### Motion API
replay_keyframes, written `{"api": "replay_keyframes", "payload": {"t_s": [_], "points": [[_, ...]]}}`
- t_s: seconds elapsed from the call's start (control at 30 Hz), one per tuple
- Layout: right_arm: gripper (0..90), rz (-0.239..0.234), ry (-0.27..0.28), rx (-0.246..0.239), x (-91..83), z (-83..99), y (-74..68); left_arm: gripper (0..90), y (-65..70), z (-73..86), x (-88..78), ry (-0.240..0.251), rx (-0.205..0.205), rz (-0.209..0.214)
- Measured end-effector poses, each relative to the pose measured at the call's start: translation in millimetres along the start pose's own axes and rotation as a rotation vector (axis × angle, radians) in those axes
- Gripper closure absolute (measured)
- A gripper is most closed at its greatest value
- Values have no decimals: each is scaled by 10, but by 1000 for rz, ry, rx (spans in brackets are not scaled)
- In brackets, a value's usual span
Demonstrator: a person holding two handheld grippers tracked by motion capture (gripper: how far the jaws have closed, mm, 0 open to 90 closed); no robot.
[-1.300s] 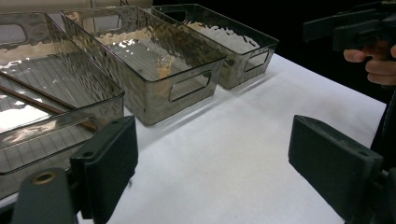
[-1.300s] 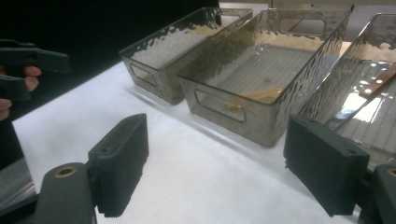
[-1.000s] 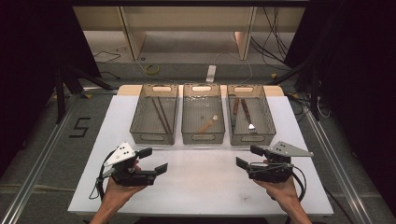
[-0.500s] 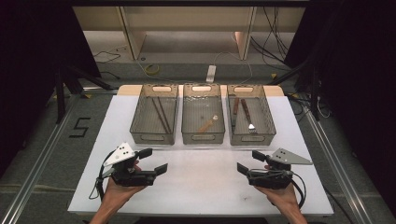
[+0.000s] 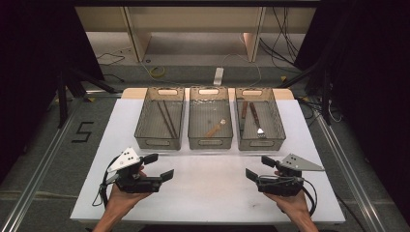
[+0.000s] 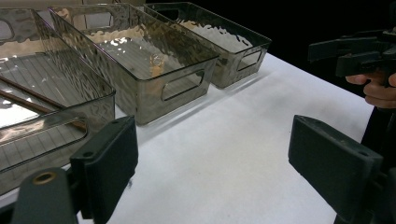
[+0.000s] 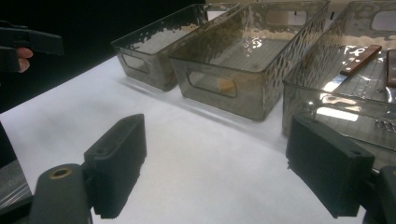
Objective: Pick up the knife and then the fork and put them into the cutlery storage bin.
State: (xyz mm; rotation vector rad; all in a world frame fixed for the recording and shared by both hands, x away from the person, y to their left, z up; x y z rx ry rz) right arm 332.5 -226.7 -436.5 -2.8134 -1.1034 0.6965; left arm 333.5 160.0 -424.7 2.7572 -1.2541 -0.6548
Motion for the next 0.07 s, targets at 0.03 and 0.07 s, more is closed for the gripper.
{"api": "replay_keyframes", "payload": {"t_s": [0.03,0.07], "points": [[211,0,1,-2,0,-1,0,156,0,0,0,0,0,0],[211,2,-1,-2,-1,-2,-3,156,0,0,0,0,0,0]]}}
Point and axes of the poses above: each handheld gripper's, and its own axes: x roughly forward along the jaws, z roughly out of its underside, y roughly to its right, the point moved 3 cm from there along x, roughly forward along the jaws
